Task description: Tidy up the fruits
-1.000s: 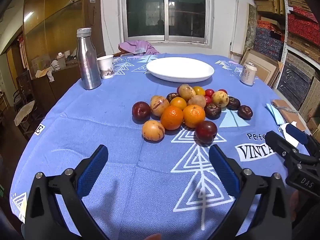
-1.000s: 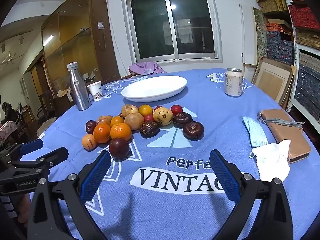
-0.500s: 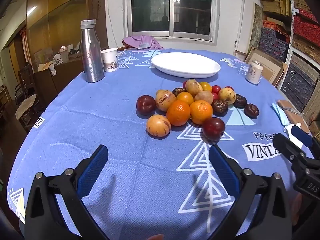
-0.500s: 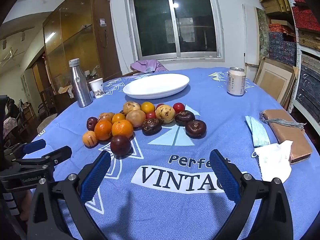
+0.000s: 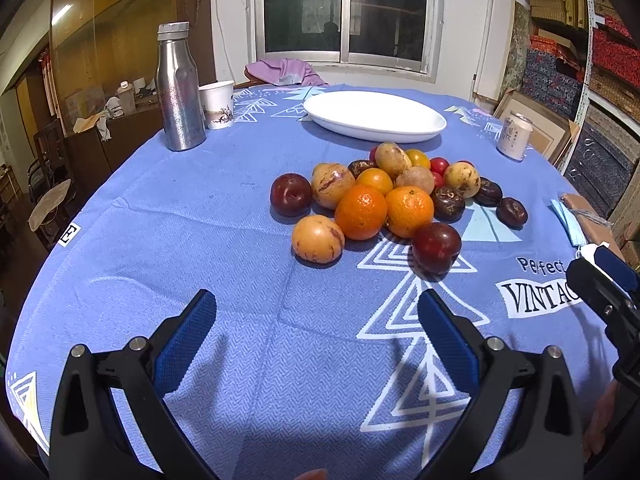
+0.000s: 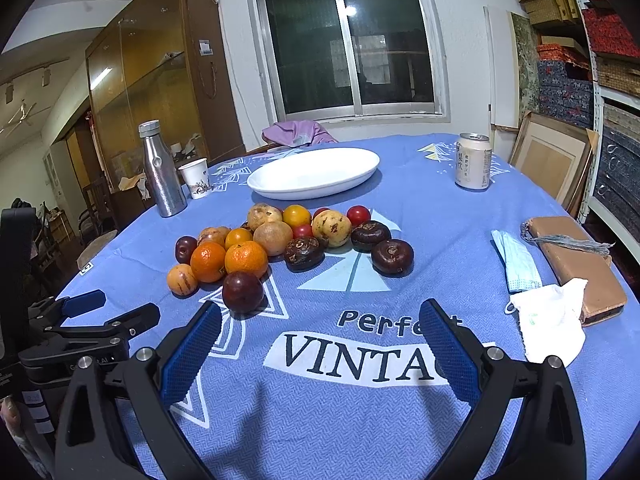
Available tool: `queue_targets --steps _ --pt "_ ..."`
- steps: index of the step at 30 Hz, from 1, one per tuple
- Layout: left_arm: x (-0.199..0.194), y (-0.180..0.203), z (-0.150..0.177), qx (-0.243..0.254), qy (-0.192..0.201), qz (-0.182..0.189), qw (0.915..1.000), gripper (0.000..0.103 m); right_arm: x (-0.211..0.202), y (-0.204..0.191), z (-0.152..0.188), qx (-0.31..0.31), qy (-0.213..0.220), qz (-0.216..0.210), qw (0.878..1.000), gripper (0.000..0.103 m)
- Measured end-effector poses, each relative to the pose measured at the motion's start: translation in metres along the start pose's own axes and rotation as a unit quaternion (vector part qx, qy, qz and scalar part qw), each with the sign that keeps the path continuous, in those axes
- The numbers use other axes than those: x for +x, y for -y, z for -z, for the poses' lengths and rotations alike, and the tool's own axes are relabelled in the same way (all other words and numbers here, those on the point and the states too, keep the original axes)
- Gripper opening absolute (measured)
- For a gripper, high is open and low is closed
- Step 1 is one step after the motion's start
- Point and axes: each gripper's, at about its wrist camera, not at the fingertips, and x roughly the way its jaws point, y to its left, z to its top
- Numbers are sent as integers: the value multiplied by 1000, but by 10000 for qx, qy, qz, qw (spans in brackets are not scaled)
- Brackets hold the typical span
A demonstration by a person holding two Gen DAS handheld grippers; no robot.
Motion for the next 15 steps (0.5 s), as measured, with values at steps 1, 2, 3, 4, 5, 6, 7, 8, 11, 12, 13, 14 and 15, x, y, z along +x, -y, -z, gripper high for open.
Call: queue_targets --steps 1,2,3,4,5,6,7,8,11,12,13,14,15 --pt "0 0 0 7 -5 -1 10000 99 0 0 0 0 -2 0 10000 100" --pt "0 0 0 13 -7 -3 10000 99 0 0 0 1 2 -1 10000 100" --pt "0 1 0 19 -6 -4 10000 99 0 0 0 3 0 -1 10000 100" --pt "0 1 0 26 0 -9 10000 99 0 0 0 4 -1 -2 10000 100" --pt "0 1 1 31 8 -15 10000 99 0 0 0 4 -1 -2 10000 100" --pt "-1 2 1 37 20 -19 10000 99 1 0 0 6 -2 -3 10000 100" --pt "-1 2 1 41 26 -23 10000 99 0 0 0 4 -1 -1 10000 100" --pt "-1 2 1 45 29 -22 10000 99 0 0 0 4 2 -2 10000 100" --pt "-1 3 2 59 24 -21 10000 99 1 0 0 8 0 -3 10000 100" --pt "-1 3 2 63 19 -18 10000 99 1 0 0 8 0 -3 10000 100" --pt "-1 3 2 65 15 -14 10000 99 1 0 0 9 2 -4 10000 100" --pt "-1 2 2 64 17 -12 10000 99 1 -1 0 9 6 -5 10000 100" --pt "-1 2 2 62 18 -13 10000 99 1 0 0 8 4 -4 10000 100"
